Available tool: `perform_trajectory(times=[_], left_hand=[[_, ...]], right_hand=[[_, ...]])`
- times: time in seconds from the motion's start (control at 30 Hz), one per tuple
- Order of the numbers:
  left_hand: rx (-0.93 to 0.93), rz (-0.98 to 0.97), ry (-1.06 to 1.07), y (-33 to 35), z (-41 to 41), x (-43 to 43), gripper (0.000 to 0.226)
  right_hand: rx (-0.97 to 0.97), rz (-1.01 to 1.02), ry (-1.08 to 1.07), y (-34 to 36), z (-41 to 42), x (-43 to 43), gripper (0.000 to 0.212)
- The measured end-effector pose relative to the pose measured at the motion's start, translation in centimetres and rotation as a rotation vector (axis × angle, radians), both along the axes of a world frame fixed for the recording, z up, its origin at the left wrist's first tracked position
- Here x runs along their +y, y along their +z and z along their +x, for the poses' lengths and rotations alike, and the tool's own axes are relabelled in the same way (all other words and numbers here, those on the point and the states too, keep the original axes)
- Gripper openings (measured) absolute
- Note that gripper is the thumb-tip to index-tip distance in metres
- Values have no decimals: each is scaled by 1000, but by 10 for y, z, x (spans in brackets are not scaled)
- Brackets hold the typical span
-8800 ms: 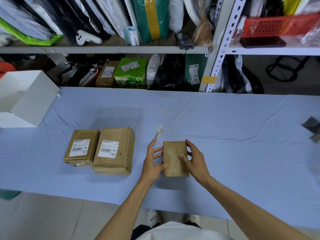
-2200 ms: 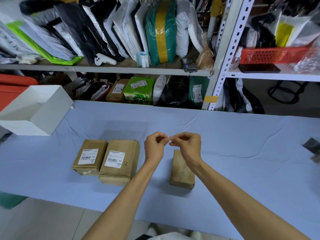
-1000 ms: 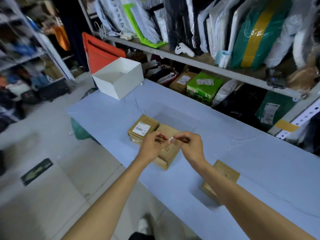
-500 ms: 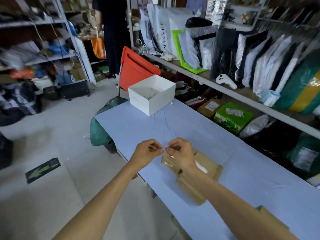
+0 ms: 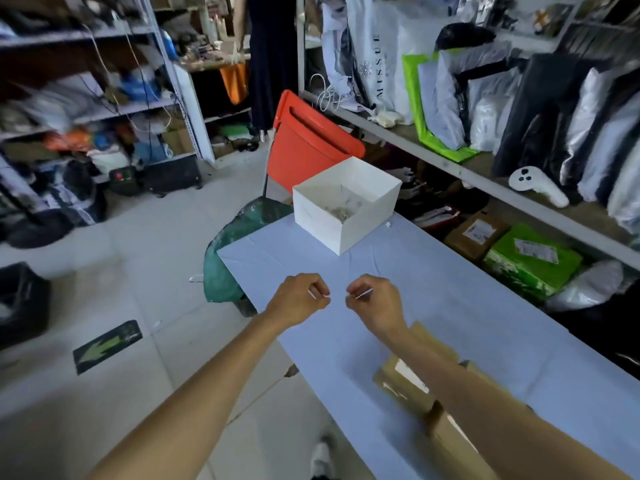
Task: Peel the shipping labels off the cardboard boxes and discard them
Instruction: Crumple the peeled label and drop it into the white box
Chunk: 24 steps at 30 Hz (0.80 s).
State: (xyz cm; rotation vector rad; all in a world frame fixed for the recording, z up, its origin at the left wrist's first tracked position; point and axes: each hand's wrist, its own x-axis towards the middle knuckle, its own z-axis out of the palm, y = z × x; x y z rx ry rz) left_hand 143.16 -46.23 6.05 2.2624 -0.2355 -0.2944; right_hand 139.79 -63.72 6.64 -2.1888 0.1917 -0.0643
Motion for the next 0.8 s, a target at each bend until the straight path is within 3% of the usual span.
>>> perform_trajectory(times=[0.23,0.6,0.8], left_hand=[[20,47,23,-4,83,4,7],[3,140,-110,-3,216,6,5],[-15,180,-231,-1,291,5,3]], right_hand=[[-8,-81,63,-11,79,3,9],[19,-40,-62,-9,208,1,8],[16,-121,-146,0,283,6,22]])
